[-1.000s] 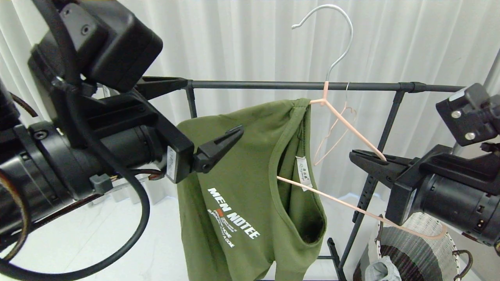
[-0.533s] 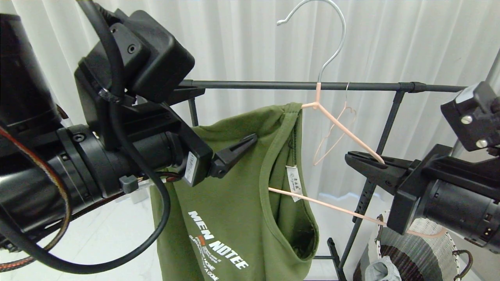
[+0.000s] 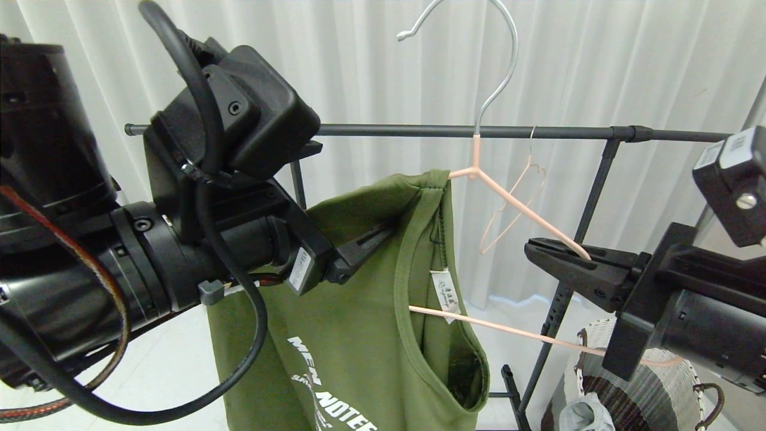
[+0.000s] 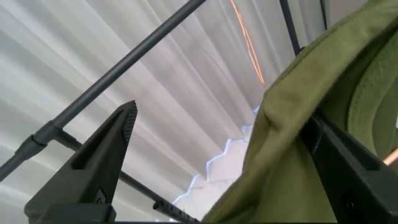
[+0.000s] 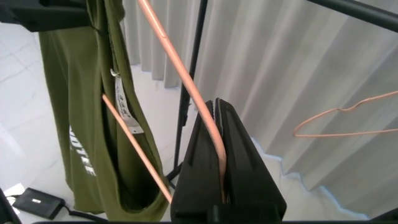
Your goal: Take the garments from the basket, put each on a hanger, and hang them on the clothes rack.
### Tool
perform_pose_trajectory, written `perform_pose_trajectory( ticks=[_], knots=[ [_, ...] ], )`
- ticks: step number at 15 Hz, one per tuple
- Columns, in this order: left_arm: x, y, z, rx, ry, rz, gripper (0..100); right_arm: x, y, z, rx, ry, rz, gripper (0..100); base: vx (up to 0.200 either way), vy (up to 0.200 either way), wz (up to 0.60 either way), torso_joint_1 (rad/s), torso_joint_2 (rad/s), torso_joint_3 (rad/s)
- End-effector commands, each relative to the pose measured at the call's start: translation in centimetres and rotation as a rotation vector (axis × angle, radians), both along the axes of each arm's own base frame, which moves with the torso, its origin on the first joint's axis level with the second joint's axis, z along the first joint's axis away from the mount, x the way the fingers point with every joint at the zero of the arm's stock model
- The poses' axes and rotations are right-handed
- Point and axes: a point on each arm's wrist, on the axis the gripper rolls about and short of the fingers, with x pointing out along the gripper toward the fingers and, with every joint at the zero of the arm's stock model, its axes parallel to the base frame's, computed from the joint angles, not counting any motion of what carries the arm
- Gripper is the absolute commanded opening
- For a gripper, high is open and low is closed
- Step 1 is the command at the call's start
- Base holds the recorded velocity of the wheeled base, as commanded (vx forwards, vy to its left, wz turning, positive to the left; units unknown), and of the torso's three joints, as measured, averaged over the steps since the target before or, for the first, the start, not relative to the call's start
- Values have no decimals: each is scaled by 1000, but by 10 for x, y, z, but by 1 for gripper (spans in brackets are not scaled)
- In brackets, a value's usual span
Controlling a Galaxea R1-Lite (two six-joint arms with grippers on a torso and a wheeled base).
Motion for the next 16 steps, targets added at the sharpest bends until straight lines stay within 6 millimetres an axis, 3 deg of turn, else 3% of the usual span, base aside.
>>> perform_pose_trajectory(
  ticks=[1,5,6,15,16],
  knots=[
    [1,-1,-2,6,5,1,100,-2,0,-2,-5,1,12,0,0,0,0,0,0,0],
    [1,-1,-3,8,7,1,100,-5,0,-2,-5,-3,21,0,0,0,0,0,0,0],
    [1,-1,-3,9,9,1,0,-5,0,-2,-5,-3,22,0,0,0,0,0,0,0],
    [-2,0,-9,22,20,-6,0,-6,1,-4,-14,0,26,0,0,0,0,0,0,0],
    [-2,0,-9,22,20,-6,0,-6,1,-4,-16,-2,24,100,0,0,0,0,0,0]
  ],
)
